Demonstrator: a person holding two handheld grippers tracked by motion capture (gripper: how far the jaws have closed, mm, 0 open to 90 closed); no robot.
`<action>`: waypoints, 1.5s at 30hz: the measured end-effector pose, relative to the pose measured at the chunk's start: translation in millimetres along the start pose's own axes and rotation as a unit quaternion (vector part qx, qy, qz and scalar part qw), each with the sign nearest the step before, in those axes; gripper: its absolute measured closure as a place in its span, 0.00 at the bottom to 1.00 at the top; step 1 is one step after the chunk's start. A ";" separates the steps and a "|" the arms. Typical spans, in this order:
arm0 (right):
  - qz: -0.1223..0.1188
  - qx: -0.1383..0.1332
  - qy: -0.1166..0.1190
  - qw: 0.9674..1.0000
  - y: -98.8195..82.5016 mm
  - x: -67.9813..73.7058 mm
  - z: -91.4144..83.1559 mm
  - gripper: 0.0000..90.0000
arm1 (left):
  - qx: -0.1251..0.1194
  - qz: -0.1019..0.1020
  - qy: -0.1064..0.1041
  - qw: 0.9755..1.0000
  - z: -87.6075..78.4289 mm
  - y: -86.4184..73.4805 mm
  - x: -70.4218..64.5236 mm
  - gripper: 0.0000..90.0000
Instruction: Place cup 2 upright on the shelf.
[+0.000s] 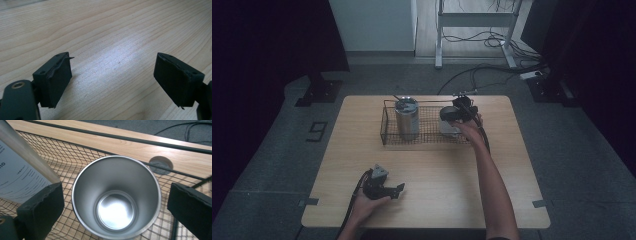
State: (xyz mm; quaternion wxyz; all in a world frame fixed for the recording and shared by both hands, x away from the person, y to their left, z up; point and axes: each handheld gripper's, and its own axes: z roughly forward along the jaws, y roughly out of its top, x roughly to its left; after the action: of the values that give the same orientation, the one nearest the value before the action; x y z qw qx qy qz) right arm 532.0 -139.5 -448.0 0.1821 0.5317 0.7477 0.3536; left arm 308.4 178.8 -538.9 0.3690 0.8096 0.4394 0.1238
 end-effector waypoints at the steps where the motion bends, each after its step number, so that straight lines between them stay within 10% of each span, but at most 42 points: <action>1: 0.000 -0.006 0.001 1.000 -1.7 -0.3 -3.4 0.02 | 0.000 0.000 0.000 1.000 0.1 -0.1 -0.1 0.17; 24: 0.001 -0.059 0.037 0.998 -57.4 -2.6 -68.9 0.14 | 0.008 -0.003 0.007 1.000 3.1 -1.9 1.7 0.17; 45: 0.023 -0.089 0.048 0.995 -160.7 -16.6 -105.2 0.15 | 0.011 -0.001 0.012 1.000 4.9 -2.8 1.2 0.17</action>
State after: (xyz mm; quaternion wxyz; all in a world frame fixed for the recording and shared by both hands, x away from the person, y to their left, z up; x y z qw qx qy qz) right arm 362.8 -219.8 -494.0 0.1846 0.5131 0.7085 0.4480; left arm 309.9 178.4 -544.5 0.3550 0.8117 0.4458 0.1280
